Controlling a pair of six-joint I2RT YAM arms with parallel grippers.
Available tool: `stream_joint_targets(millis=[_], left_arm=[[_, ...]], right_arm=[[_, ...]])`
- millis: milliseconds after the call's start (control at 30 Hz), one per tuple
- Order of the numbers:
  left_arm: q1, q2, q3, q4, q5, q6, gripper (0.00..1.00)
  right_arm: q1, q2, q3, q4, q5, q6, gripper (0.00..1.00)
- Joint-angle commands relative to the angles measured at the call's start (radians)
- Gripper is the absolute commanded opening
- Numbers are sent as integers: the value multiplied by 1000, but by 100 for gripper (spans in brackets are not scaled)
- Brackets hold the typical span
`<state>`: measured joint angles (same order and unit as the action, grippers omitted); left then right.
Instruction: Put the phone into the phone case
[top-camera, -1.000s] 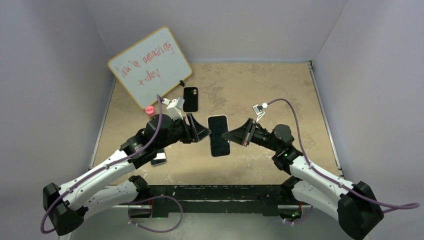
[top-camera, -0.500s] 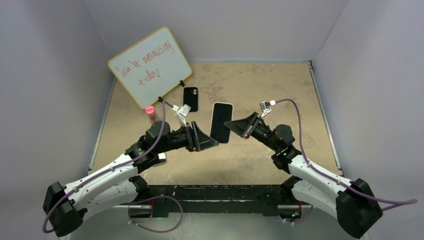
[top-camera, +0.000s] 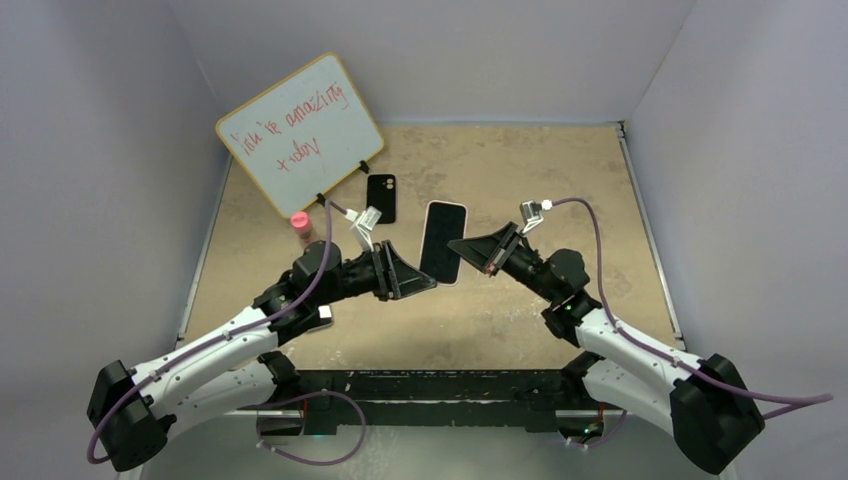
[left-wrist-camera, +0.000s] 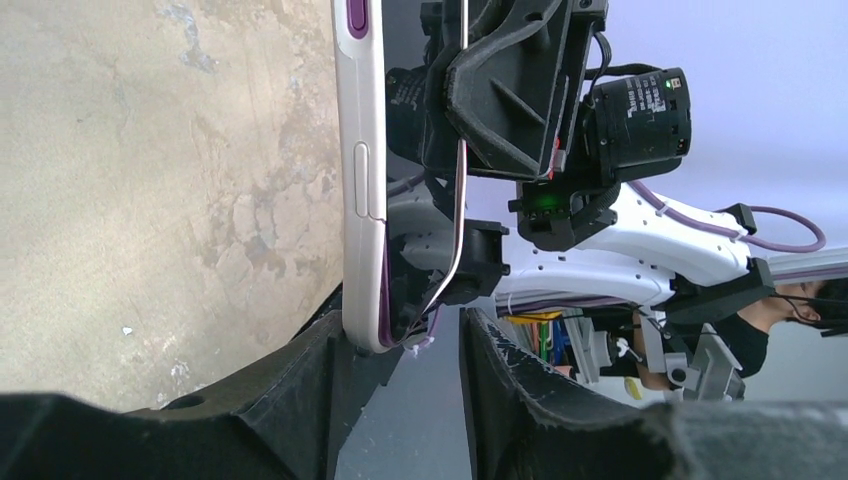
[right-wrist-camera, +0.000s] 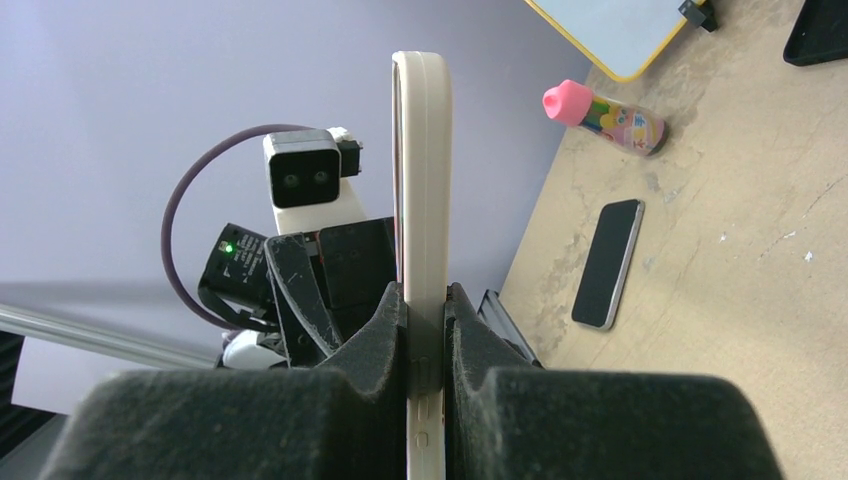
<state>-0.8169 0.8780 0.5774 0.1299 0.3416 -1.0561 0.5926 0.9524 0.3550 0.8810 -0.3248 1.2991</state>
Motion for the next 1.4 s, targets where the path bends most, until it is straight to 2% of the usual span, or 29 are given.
stream_joint_targets(millis=[0,33,200,333,500,533,567,667,700,733,867,1100,1200,1367], left_arm=[[9,-24,10,-5,-43,17,43],[10,-23,12,-11,-45,20,40],[9,-15,24,-58,-74,43,1],[10,18,74,-212,-116,93,0],[9,31,100,-305,-173,130,0],[9,29,105,-318,-182,137,7],[10,26,111,-331,-188,147,22],[9,16,129,-371,-208,175,56],[9,11,135,-383,-219,189,75],[10,6,145,-401,-236,206,82],[10,-17,195,-501,-311,311,89],[10,-46,256,-647,-422,474,91],[9,-32,259,-673,-439,483,92],[9,24,262,-725,-434,467,93]], right_arm=[[-2,4,13,121,20,15,0],[-3,5,10,125,20,15,0],[-2,2,-6,114,21,4,0],[-2,-11,-10,55,27,-61,0],[-2,-25,-46,17,40,-84,0],[-2,-28,-49,7,37,-83,0],[-2,-32,-48,-6,39,-84,0],[-3,-36,-23,-64,50,-121,0],[-4,-34,-8,-91,52,-136,0],[-4,-29,4,-113,52,-153,0],[-9,10,88,-243,42,-250,0],[-67,176,252,-497,-12,-433,0],[-107,274,312,-598,-40,-493,0],[-214,429,356,-600,-132,-551,0]])
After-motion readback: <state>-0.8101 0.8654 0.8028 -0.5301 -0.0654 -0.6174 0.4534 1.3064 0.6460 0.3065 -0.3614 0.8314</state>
